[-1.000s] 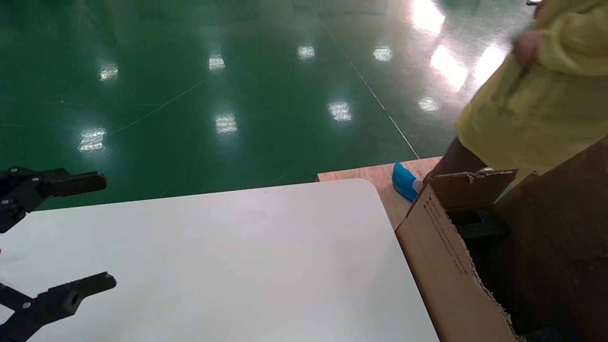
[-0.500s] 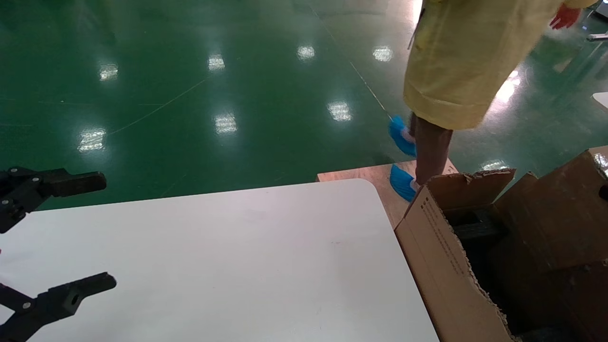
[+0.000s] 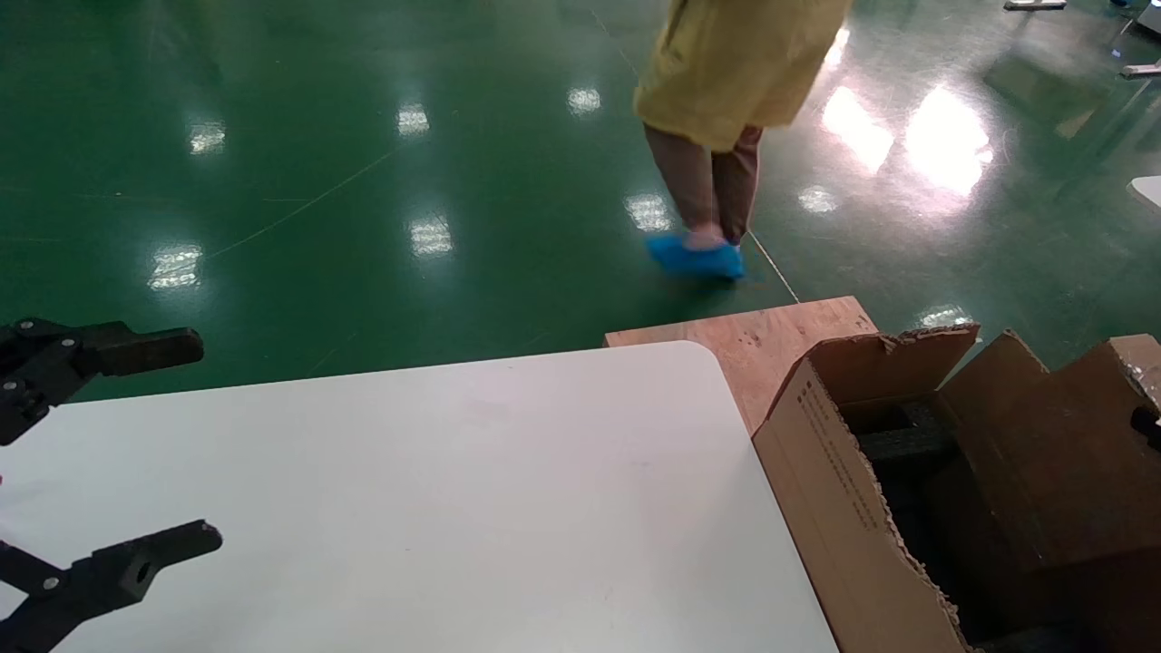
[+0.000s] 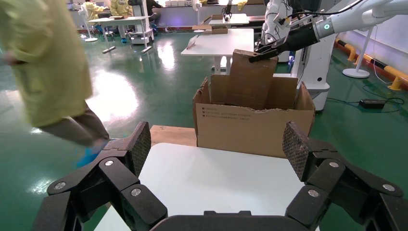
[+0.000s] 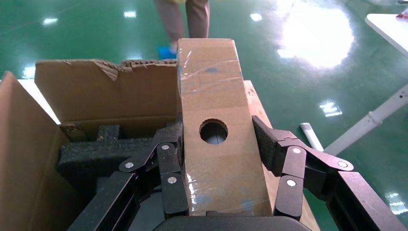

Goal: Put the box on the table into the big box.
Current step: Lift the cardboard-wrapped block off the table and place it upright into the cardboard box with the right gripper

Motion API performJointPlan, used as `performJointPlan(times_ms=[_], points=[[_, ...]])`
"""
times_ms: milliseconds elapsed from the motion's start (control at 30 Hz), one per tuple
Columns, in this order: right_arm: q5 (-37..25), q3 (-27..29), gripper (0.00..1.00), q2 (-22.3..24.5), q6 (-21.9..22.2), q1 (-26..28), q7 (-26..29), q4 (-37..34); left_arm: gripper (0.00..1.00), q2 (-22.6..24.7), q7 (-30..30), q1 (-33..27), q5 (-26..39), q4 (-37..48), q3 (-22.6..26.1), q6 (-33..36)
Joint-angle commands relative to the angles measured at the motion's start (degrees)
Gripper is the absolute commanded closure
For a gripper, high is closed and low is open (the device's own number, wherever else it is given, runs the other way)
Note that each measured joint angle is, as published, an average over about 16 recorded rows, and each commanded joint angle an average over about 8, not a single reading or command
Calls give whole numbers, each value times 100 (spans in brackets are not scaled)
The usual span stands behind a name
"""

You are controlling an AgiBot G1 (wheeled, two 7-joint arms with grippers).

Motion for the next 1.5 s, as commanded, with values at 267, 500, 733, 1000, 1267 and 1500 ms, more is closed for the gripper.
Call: performJointPlan(times_ms=[267, 500, 733, 1000, 1267, 1500], points=[[-26, -164, 100, -42, -53, 41, -41, -202, 0, 0, 0, 0, 0, 0, 0, 0], [-36, -320, 100, -141, -191, 171, -182, -499, 0, 0, 0, 0, 0, 0, 0, 0], [-17, -546, 100, -317, -406, 431, -418, -894, 0, 0, 0, 0, 0, 0, 1, 0], [56, -959, 100, -508, -626, 896, -709, -1351, 0, 0, 0, 0, -1, 0, 1, 0], [147, -1460, 100, -652, -786, 1461, -965, -1743, 0, 0, 0, 0, -1, 0, 1, 0], [217, -1901, 100, -688, -912, 1921, -1103, -2001, 0, 0, 1, 0, -1, 0, 1, 0]])
